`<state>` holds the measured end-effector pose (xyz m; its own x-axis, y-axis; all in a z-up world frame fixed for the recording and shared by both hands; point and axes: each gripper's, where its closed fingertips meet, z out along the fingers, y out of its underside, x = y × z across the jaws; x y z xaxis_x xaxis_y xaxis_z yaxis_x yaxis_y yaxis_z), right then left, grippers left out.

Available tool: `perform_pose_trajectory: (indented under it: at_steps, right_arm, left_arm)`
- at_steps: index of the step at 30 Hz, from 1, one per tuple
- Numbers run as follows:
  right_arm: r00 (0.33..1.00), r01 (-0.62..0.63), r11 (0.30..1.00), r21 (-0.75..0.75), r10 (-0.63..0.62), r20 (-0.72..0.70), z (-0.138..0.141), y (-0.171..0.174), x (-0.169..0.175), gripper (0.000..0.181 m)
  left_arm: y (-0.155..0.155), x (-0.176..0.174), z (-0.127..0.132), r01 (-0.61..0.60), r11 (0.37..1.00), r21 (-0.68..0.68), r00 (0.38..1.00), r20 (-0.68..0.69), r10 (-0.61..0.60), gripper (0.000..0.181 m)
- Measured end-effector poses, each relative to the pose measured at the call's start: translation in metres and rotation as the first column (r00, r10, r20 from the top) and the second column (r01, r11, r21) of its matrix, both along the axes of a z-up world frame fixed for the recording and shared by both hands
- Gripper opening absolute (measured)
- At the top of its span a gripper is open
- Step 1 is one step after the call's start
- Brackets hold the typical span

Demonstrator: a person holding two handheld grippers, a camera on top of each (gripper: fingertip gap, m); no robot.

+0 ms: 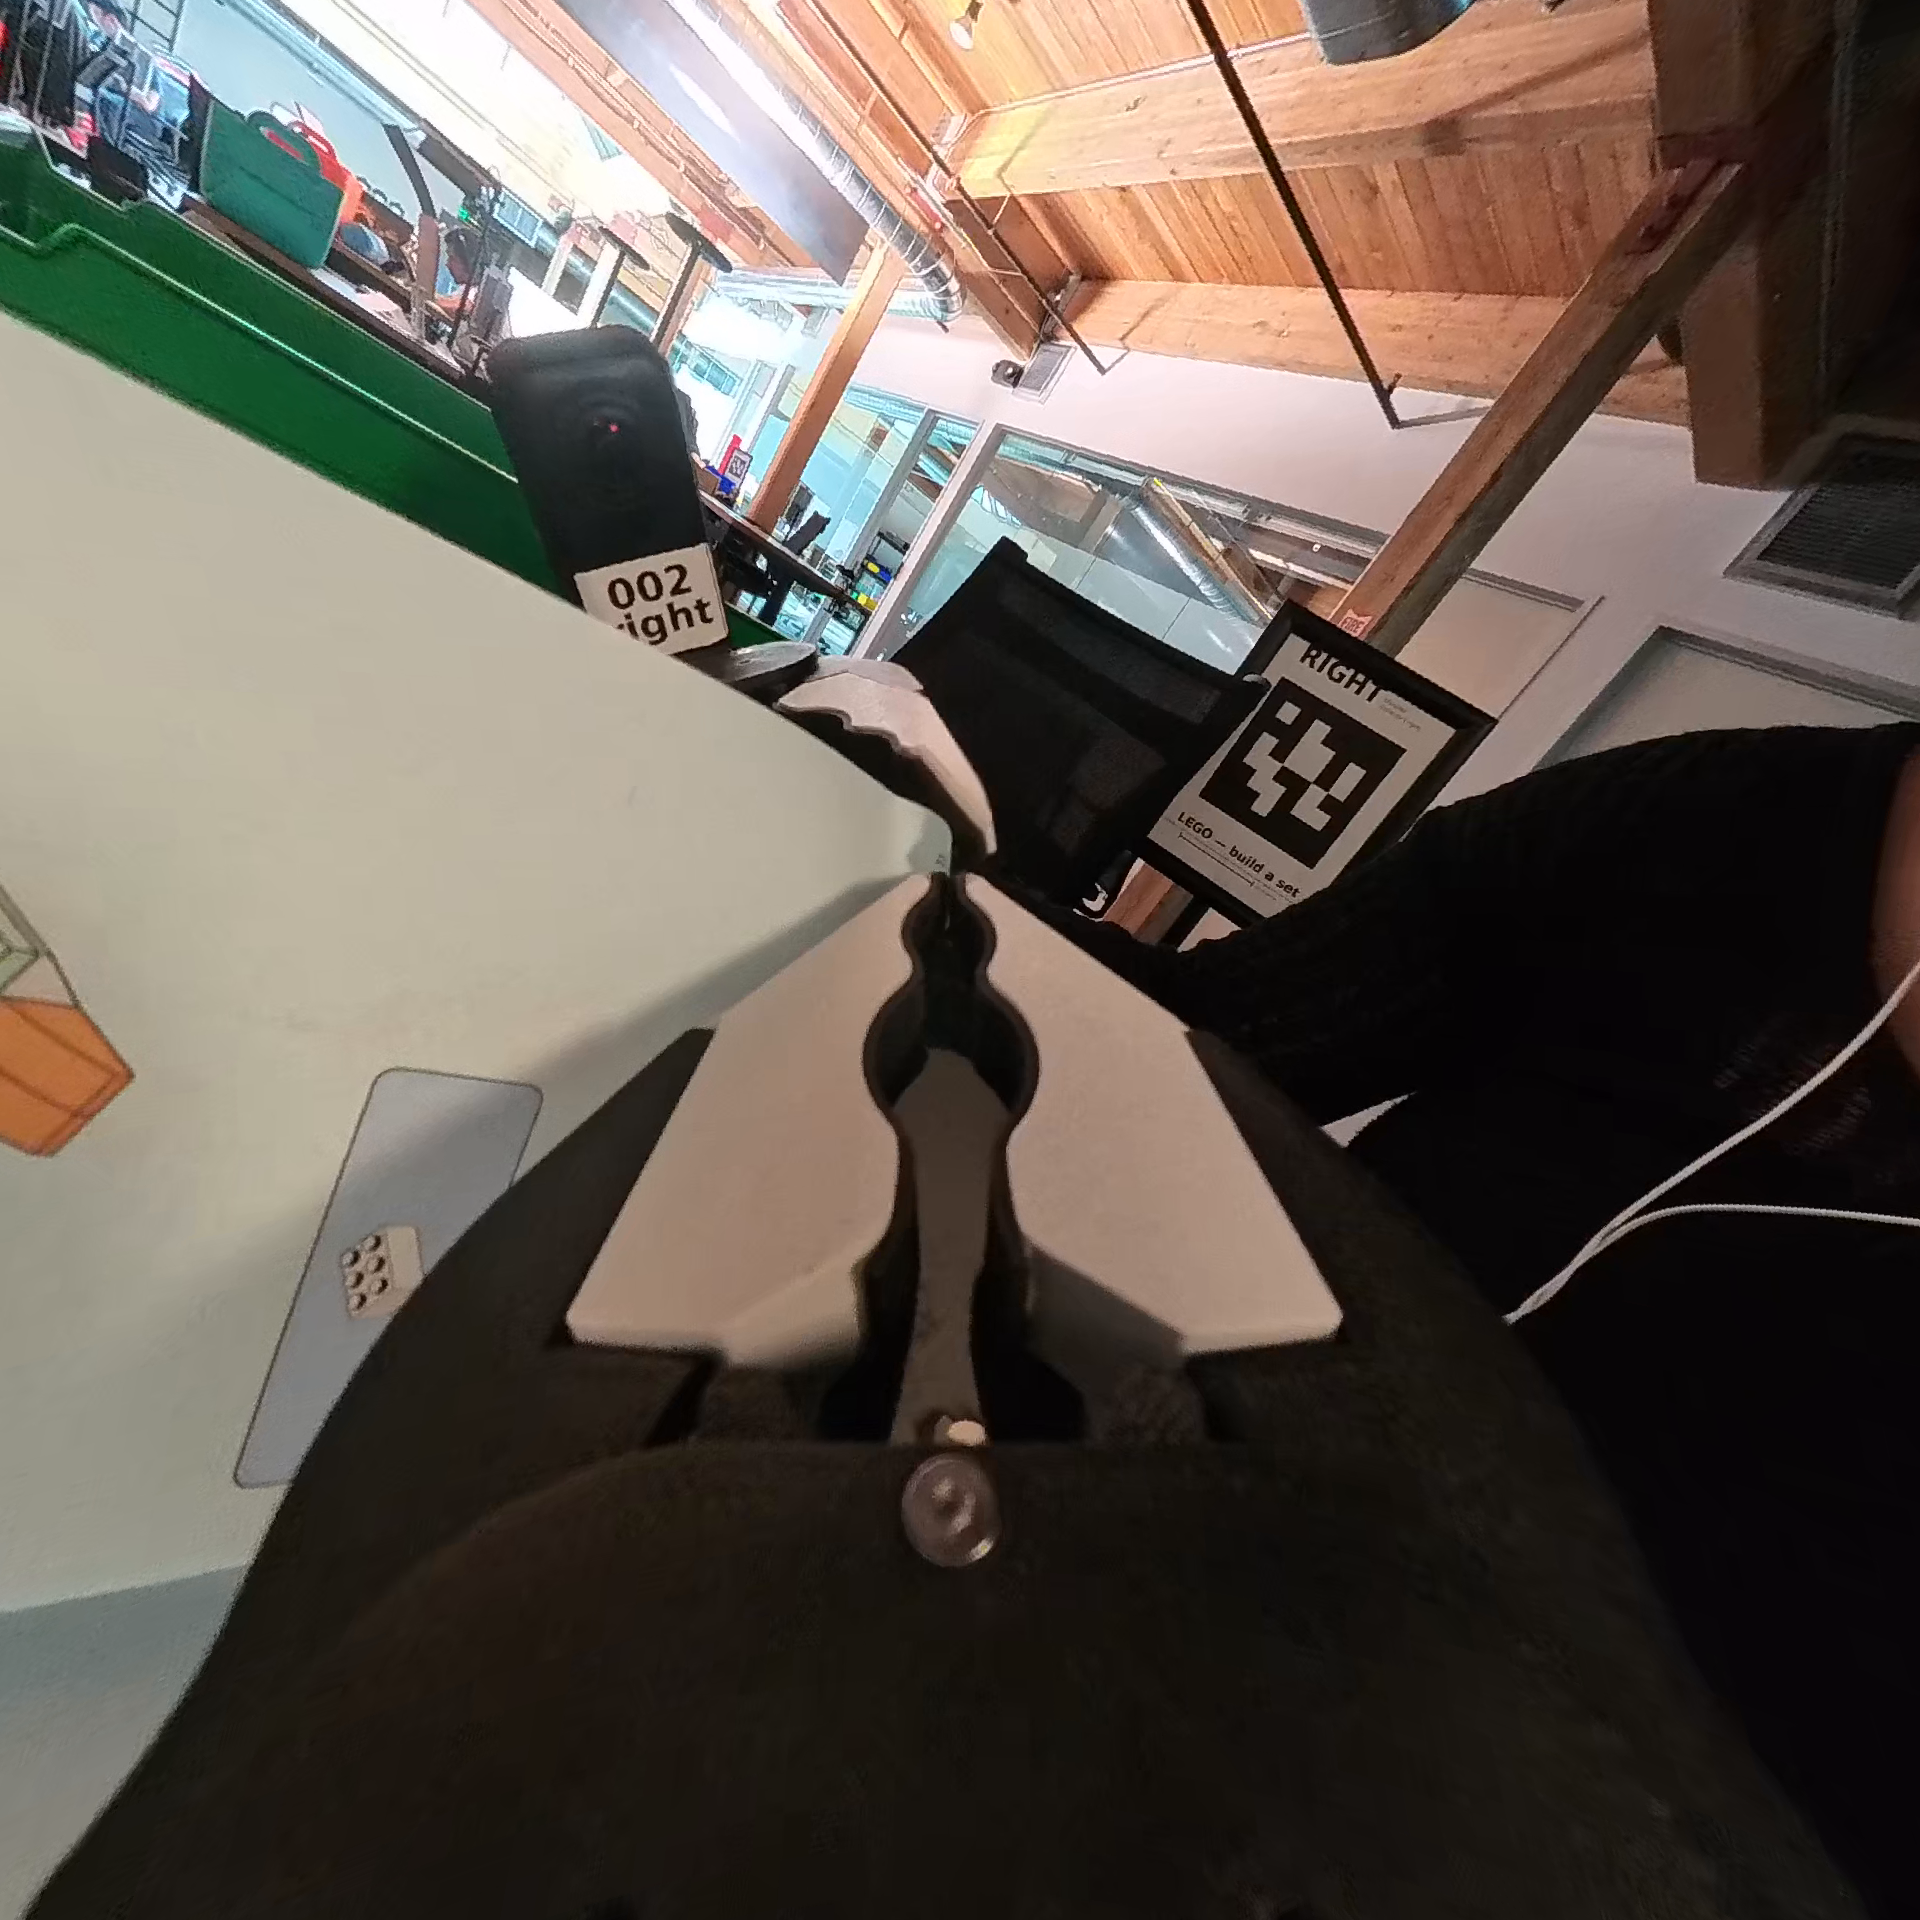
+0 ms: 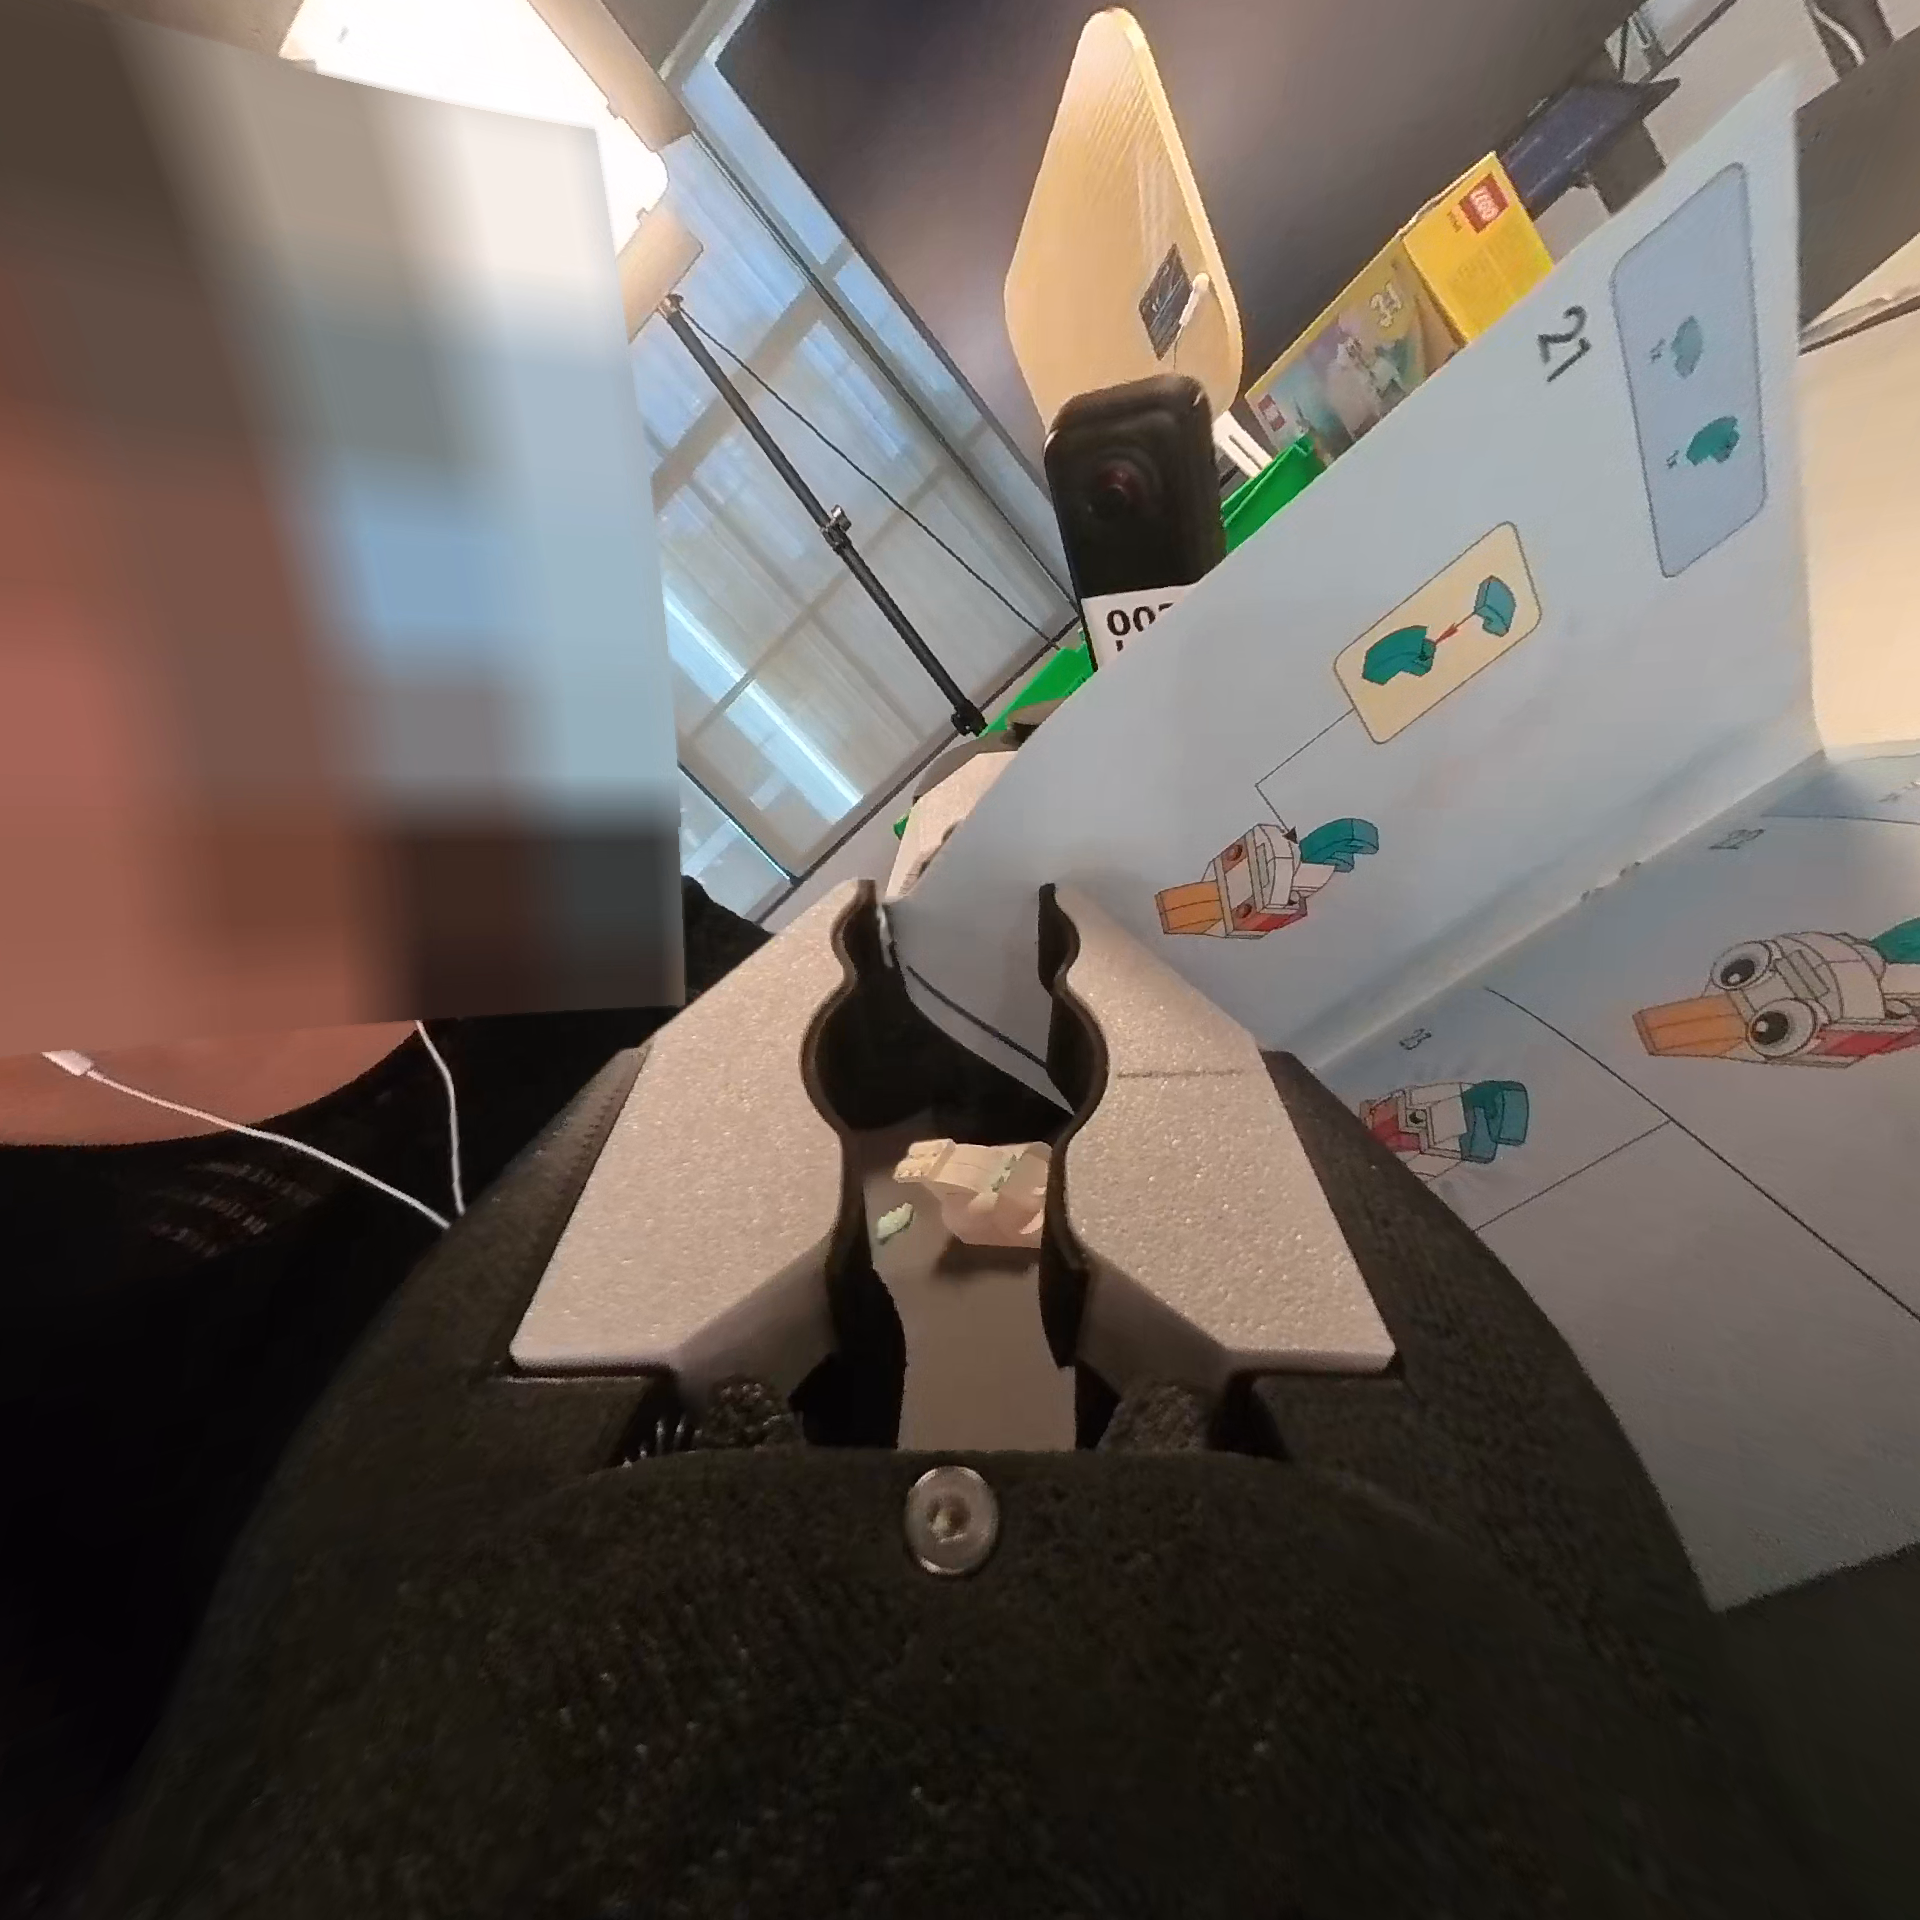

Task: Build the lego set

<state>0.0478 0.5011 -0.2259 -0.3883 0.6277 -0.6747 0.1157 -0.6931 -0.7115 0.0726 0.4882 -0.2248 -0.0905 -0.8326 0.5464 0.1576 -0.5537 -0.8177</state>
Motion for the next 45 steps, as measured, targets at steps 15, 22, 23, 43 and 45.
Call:
perform_pose_trajectory:
  at_steps: [15,22,23,43,45]
  right_arm:
    - [0.995,0.082,0.992,0.098,-0.087,0.044,-0.002,0.012,0.011,0.021]
    - [0.996,0.057,0.992,0.11,-0.064,0.06,-0.005,0.007,0.009,0.019]
    - [0.996,0.059,0.992,0.115,-0.066,0.065,-0.006,0.007,0.009,0.019]
    - [1.0,-0.008,0.999,0.049,0.009,-0.024,0.001,-0.001,0.006,0.007]
    - [1.0,-0.01,0.999,0.047,0.012,-0.027,0.001,-0.001,0.006,0.007]
  left_arm:
    - [0.003,-0.001,0.002,-0.044,0.998,0.036,0.999,0.004,0.044,0.0]
    - [0.009,-0.002,0.0,-0.077,0.997,0.023,0.997,-0.008,0.077,0.0]
    - [0.01,-0.002,-0.001,-0.081,0.996,0.02,0.997,-0.011,0.082,0.0]
    - [0.007,-0.005,0.003,-0.01,0.998,-0.062,0.999,0.049,0.013,0.0]
    - [0.007,-0.005,0.004,-0.003,0.998,-0.069,0.998,0.057,0.007,0.0]
